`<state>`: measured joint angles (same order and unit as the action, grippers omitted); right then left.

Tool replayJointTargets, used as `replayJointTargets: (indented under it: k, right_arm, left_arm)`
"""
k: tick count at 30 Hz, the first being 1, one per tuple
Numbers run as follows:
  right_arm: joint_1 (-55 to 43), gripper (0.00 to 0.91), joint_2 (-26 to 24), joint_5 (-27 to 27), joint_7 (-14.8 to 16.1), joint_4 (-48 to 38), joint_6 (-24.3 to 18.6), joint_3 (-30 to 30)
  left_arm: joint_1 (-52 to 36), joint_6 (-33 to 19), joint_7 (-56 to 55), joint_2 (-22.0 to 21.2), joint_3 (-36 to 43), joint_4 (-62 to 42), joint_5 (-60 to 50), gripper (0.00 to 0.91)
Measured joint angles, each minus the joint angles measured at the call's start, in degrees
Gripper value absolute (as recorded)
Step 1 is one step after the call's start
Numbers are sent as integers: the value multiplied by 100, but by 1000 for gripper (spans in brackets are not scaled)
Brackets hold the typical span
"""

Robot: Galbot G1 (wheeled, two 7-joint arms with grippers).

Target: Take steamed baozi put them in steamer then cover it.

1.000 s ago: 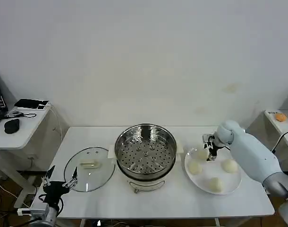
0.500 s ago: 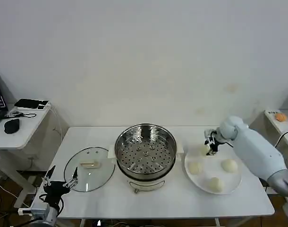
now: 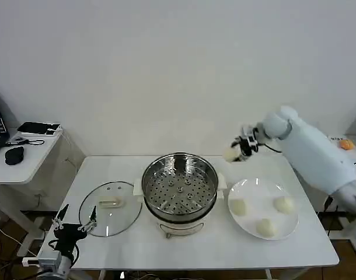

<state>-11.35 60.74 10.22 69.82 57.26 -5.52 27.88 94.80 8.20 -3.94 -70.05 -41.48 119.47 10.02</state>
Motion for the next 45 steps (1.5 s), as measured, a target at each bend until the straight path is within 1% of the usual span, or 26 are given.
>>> replayJointTargets:
  k: [4, 9, 13, 17, 23, 25, 31, 37, 45]
  right_arm:
    - [-137, 645, 349, 37, 128, -155, -703, 18]
    - [-301, 645, 592, 252, 241, -73, -1401, 175]
    - [-387, 645, 733, 531, 309, 189, -1852, 409]
    - [-418, 655, 849, 937, 351, 501, -2181, 627]
    - [-430, 645, 951, 1373, 398, 824, -2479, 912]
    - [-427, 655, 999, 1469, 403, 870, -2540, 994]
    - [-323, 645, 1143, 1708, 394, 908, -2662, 1140]
    - [-198, 655, 1305, 1824, 303, 790, -2754, 1203]
    - [-89, 655, 1474, 1925, 147, 413, -2852, 1227]
  left_arm:
    - [43, 3, 1, 20, -50, 36, -2, 907]
    - [93, 7, 5, 10, -106, 41, -19, 907]
    - [120, 8, 6, -11, -115, 41, -40, 907]
    - [139, 10, 9, -30, -114, 55, -56, 907]
    - [176, 7, 5, -77, -112, 54, -74, 907]
    - [180, 6, 4, -93, -112, 60, -76, 907]
    - [176, 5, 1, -123, -117, 75, -62, 907]
    - [164, 6, 4, -158, -104, 58, -57, 907]
    - [200, 2, 2, -189, -139, 47, -53, 907]
